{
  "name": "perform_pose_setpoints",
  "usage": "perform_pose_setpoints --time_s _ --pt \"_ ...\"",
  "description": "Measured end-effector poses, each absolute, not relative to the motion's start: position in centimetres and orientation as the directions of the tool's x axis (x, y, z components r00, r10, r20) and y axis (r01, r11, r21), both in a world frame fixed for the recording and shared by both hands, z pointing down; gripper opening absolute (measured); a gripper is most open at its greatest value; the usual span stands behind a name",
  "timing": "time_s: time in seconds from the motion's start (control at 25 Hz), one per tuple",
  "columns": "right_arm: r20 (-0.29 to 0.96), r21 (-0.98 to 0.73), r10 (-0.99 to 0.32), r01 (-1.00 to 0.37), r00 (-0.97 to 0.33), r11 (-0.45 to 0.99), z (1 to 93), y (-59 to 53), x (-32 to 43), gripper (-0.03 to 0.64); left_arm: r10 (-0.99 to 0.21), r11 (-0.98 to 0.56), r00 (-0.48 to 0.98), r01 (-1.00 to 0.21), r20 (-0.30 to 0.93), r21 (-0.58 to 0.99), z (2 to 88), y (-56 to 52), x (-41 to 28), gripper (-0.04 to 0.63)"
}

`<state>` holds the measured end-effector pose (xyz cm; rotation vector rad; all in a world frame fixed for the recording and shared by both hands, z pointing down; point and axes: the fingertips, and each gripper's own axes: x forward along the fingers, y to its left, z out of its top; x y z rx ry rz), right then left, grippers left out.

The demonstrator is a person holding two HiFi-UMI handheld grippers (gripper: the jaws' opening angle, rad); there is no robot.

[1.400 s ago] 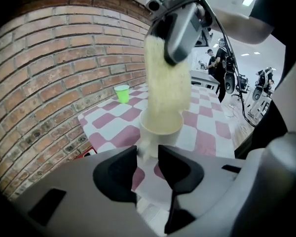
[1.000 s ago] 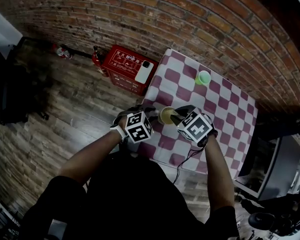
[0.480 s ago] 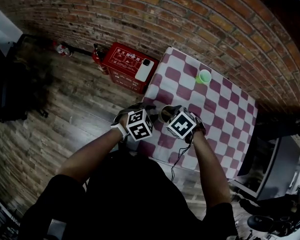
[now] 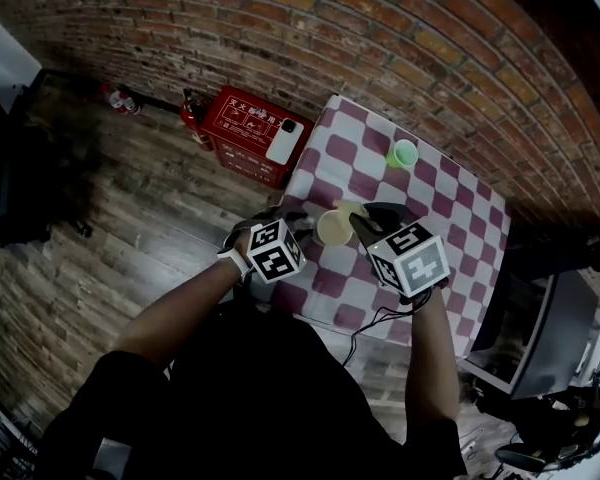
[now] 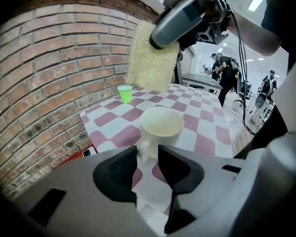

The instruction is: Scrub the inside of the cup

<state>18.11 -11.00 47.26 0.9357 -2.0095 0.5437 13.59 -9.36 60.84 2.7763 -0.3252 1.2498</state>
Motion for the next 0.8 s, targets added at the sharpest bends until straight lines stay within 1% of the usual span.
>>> perform_pose_setpoints --time_s 0.08,0.28,0.4,0.52,0.68,0.8 --pt "0.857 0.028 -0.409 -0.763 -0.314 0.646 49.3 -10.0 17.7 0.077 -0.161 -0.973 0.645 -0.228 0.747 -0.012 60.8 -9.4 13.6 0.144" --pt "0.92 0.051 -0.328 -0.766 -0.213 0.641 57.1 -8.3 16.8 0.077 -0.16 -0.975 0.647 -0.223 0.746 -0.015 60.6 -9.4 13.7 0.144" --pt "0.932 0.06 -0.314 -0.778 -0.181 0.626 59.7 -8.5 16.7 0.077 -0.16 -0.975 0.646 -0.221 0.746 -0.018 60.6 -9.2 13.7 0.144" --pt "0.941 0.084 -0.3 -0.756 -0.154 0.65 61.2 -9.1 16.8 0.077 -0.163 -0.974 0.644 -0.226 0.747 -0.017 60.7 -9.2 13.5 0.144" --pt "0.937 0.128 -0.321 -0.716 -0.139 0.686 61.0 -9.7 17.1 0.077 -0.163 -0.973 0.644 -0.232 0.748 -0.013 60.6 -9.1 13.4 0.144" --pt "0.91 0.187 -0.394 -0.722 -0.129 0.666 58.4 -10.1 17.8 0.077 -0.163 -0.972 0.646 -0.234 0.746 -0.01 60.6 -9.2 13.4 0.144"
